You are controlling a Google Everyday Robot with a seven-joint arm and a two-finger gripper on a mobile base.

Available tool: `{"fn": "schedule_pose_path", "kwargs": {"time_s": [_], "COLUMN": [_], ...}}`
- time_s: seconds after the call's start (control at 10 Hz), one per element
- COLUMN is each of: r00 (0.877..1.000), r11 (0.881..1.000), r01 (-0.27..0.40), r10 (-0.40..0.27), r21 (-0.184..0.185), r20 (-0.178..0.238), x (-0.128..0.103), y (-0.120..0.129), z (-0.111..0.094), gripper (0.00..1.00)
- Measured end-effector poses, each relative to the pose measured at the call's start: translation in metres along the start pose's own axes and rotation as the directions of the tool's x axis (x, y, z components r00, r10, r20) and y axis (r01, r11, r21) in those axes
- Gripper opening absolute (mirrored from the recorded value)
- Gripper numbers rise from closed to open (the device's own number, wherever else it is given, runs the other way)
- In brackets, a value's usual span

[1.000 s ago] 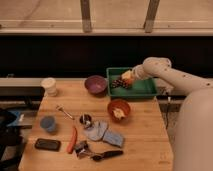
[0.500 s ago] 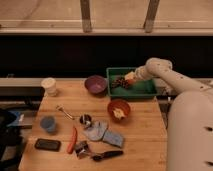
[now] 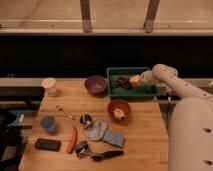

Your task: Place apple in tray

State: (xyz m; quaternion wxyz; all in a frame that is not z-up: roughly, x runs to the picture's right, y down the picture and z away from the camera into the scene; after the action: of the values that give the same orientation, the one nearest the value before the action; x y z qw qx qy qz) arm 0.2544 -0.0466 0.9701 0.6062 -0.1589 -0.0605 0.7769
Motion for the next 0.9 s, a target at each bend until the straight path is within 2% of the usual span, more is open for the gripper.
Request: {"fn": "schedule_pose_path", "kwargs": {"time_s": [0.1,0.2,0.5,0.6,0.8,0.9], "r00": [1.000,1.000,0.998,0.998,0.998,0.997], "r11": [1.000,1.000,0.999,0.999,0.999,0.998], "r01": [-0.012,-0.022,-0.045,-0.047,-0.049,-0.054], "r10": [0.012,0.022,0.045,0.047,0.050,0.054], "r21": [-0.002,-0.008,0.000,0.003,0.009,0.016], "r20": [-0.004,-0.013,-0.034,-0.043,-0.048,-0.050], "x": [0.002,0.006,0.012,0.015,0.018,0.020], "y": [-0.003,-0.004,-0.010,-0.010,-0.010,-0.013], "z": [0.002,0.008,0.015,0.016,0.015,0.014], "gripper": [0.00,0.05,0.33,0.45,0.63,0.75]}}
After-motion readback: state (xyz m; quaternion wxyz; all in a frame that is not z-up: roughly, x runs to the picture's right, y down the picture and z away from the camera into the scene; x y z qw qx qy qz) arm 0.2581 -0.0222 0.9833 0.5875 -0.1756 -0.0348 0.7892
